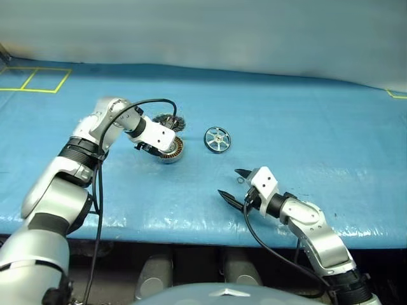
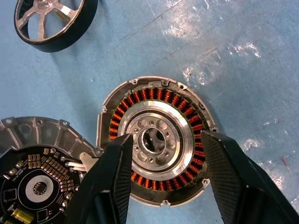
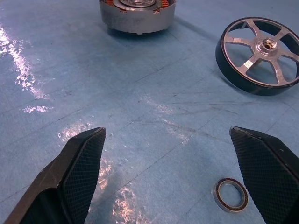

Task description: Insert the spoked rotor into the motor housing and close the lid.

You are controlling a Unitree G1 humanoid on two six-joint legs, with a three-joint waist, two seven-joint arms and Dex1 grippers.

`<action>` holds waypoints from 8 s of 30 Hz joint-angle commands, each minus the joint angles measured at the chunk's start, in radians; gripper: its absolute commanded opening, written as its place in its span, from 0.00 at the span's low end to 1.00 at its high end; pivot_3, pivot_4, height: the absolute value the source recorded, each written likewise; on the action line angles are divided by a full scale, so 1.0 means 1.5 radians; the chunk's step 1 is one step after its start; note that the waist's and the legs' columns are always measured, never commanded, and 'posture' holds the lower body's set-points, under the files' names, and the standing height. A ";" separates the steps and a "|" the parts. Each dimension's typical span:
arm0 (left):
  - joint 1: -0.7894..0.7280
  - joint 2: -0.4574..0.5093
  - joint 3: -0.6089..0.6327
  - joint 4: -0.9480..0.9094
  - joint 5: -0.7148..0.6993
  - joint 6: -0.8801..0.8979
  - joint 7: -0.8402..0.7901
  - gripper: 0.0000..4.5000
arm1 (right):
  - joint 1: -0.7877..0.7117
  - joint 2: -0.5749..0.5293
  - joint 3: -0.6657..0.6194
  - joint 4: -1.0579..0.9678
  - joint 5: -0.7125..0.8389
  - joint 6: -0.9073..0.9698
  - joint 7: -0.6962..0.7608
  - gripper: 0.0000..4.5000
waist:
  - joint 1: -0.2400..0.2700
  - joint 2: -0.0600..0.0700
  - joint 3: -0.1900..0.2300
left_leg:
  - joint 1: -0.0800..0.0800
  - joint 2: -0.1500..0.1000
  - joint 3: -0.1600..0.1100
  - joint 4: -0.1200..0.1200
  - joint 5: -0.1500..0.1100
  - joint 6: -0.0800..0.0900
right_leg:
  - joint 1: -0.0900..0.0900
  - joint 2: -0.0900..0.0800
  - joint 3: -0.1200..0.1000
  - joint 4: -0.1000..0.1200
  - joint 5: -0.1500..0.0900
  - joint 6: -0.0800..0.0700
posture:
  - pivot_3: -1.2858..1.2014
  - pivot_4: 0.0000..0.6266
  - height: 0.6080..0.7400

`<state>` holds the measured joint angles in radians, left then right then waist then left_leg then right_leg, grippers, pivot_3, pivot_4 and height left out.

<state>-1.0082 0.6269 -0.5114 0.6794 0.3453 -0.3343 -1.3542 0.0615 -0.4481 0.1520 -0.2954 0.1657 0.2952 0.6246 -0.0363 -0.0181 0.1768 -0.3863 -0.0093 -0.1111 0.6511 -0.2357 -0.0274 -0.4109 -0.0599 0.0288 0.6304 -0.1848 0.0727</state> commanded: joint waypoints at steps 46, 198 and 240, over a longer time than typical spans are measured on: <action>-0.038 -0.016 0.029 0.042 -0.039 0.112 -0.113 0.87 | 0.011 0.016 0.002 -0.009 -0.012 -0.010 -0.018 1.00 | -0.001 0.000 0.000 | 0.000 0.000 0.000 0.000 0.000 0.000 | 0.000 0.000 0.000 0.000 0.000 0.000 | 0.52 0.24 1.00; 0.562 -0.100 0.332 -0.542 -0.448 0.398 0.249 0.85 | -0.028 0.017 -0.049 0.031 -0.001 0.093 -0.064 1.00 | 0.001 0.000 0.000 | 0.004 0.000 0.002 0.001 0.000 0.000 | 0.000 0.000 0.002 0.005 -0.003 -0.005 | 0.52 0.24 1.00; 0.668 -0.137 0.338 -0.541 -0.477 0.278 0.323 0.86 | -0.055 -0.012 -0.034 -0.079 0.069 0.128 0.014 0.16 | 0.002 0.000 0.000 | 0.002 0.001 0.003 -0.004 0.000 0.000 | -0.001 0.000 0.002 -0.001 -0.003 -0.005 | 0.52 0.24 1.00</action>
<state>-0.0074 0.4164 -0.0285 -0.1012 -0.3395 0.0836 -0.8717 0.0021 -0.4617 0.1005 -0.3432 0.2362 0.4922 0.6149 -0.0339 -0.0176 0.1767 -0.3830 -0.0079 -0.1074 0.6454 -0.2361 -0.0271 -0.4123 -0.0606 0.0311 0.6287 -0.1895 0.0654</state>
